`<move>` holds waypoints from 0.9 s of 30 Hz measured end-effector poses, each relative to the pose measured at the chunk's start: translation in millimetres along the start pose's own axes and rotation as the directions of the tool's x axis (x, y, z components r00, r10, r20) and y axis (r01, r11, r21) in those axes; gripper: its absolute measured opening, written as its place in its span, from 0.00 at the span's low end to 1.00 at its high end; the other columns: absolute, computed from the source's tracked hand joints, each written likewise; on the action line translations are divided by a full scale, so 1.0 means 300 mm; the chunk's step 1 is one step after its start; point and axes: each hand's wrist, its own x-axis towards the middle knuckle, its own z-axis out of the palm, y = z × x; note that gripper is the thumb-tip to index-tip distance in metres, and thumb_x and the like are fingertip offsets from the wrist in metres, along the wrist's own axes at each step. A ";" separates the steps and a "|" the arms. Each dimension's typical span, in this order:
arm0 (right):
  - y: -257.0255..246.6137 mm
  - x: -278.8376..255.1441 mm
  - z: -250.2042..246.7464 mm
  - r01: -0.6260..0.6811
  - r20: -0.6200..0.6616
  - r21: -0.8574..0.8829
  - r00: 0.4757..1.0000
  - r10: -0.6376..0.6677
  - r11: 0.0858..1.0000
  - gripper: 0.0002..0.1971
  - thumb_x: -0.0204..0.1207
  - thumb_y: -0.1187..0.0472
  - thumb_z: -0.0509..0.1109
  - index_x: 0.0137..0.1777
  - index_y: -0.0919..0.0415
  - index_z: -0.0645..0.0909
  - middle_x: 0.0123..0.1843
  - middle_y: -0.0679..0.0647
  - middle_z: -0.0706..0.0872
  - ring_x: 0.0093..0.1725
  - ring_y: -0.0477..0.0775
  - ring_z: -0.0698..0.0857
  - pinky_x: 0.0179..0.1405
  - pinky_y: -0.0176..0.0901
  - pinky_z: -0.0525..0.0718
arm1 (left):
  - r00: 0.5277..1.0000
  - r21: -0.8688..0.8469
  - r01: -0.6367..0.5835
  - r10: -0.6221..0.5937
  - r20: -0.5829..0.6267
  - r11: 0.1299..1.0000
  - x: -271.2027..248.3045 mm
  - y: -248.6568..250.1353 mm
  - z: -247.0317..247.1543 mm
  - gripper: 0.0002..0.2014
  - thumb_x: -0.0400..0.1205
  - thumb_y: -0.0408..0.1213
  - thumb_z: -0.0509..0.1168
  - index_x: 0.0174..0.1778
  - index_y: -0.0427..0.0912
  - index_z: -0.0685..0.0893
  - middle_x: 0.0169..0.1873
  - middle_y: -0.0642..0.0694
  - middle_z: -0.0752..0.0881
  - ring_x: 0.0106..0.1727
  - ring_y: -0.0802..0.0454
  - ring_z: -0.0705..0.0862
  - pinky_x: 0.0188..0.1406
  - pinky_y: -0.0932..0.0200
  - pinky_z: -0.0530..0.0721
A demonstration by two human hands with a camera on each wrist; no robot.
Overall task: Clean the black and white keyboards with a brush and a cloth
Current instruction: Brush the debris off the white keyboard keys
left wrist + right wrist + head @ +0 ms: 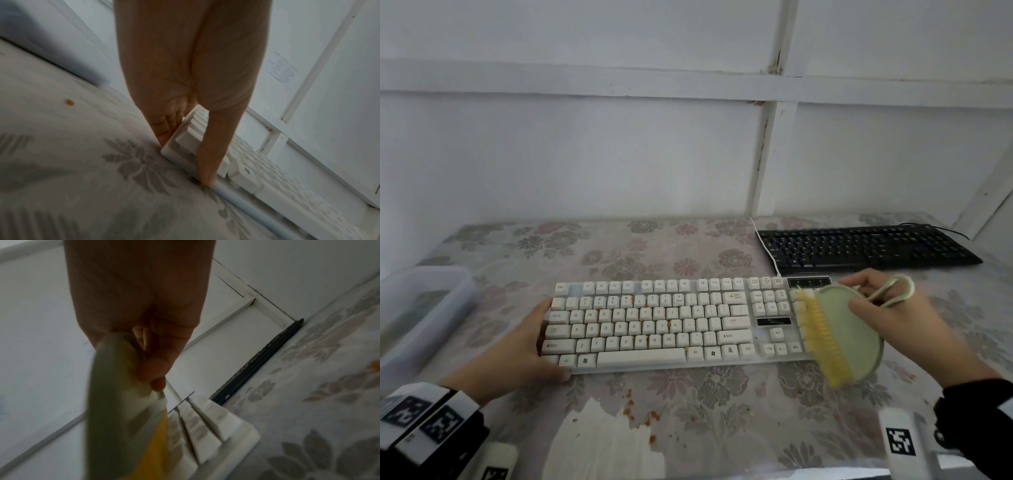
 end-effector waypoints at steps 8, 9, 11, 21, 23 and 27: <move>-0.030 0.065 -0.017 0.060 -0.192 0.121 0.981 -0.036 0.991 0.13 0.74 0.70 0.67 0.50 0.51 0.84 0.41 0.46 0.88 0.35 0.40 0.83 0.30 0.30 0.80 | 1.000 -0.006 -0.003 0.003 -0.008 1.000 -0.002 0.005 0.004 0.45 0.63 0.12 0.74 0.60 0.62 0.64 0.52 0.56 0.82 0.50 0.63 0.83 0.38 0.71 0.79; -0.039 0.069 -0.006 0.056 -0.188 0.112 0.981 -0.034 0.992 0.13 0.74 0.70 0.67 0.51 0.51 0.84 0.42 0.47 0.88 0.35 0.40 0.83 0.30 0.30 0.80 | 1.000 -0.008 -0.010 0.010 -0.006 1.000 -0.001 0.003 0.003 0.45 0.63 0.12 0.74 0.58 0.64 0.65 0.52 0.57 0.82 0.50 0.63 0.83 0.38 0.72 0.79; -0.042 0.064 0.006 0.038 -0.166 0.067 0.986 -0.026 0.997 0.12 0.75 0.69 0.67 0.52 0.52 0.83 0.43 0.49 0.87 0.37 0.44 0.83 0.31 0.37 0.80 | 1.000 -0.008 -0.011 0.011 -0.003 1.000 0.002 -0.004 0.001 0.46 0.63 0.13 0.75 0.61 0.64 0.65 0.54 0.57 0.82 0.52 0.63 0.82 0.40 0.72 0.79; -0.069 0.021 -0.027 -0.005 -0.011 -0.049 1.000 0.005 0.999 0.09 0.73 0.68 0.70 0.41 0.51 0.85 0.37 0.54 0.86 0.36 0.53 0.81 0.32 0.45 0.77 | 0.999 -0.014 -0.040 0.040 0.024 0.999 0.020 -0.036 -0.010 0.48 0.61 0.15 0.78 0.61 0.65 0.65 0.57 0.56 0.82 0.55 0.62 0.82 0.45 0.70 0.79; -0.087 0.041 -0.019 0.021 -0.111 0.041 0.994 -0.017 0.999 0.10 0.73 0.68 0.69 0.43 0.52 0.85 0.38 0.53 0.87 0.36 0.51 0.81 0.32 0.43 0.78 | 0.998 -0.023 -0.045 0.046 0.031 0.999 0.023 -0.050 -0.018 0.50 0.57 0.20 0.80 0.64 0.64 0.64 0.59 0.55 0.82 0.58 0.62 0.82 0.49 0.67 0.79; -0.111 0.080 0.045 0.068 -0.161 0.060 0.985 -0.058 0.996 0.12 0.74 0.67 0.68 0.52 0.50 0.83 0.40 0.46 0.86 0.36 0.44 0.82 0.32 0.37 0.79 | 0.996 -0.037 -0.082 0.084 0.038 0.996 0.023 -0.054 -0.021 0.49 0.50 0.29 0.79 0.62 0.67 0.65 0.60 0.56 0.82 0.55 0.67 0.84 0.48 0.69 0.79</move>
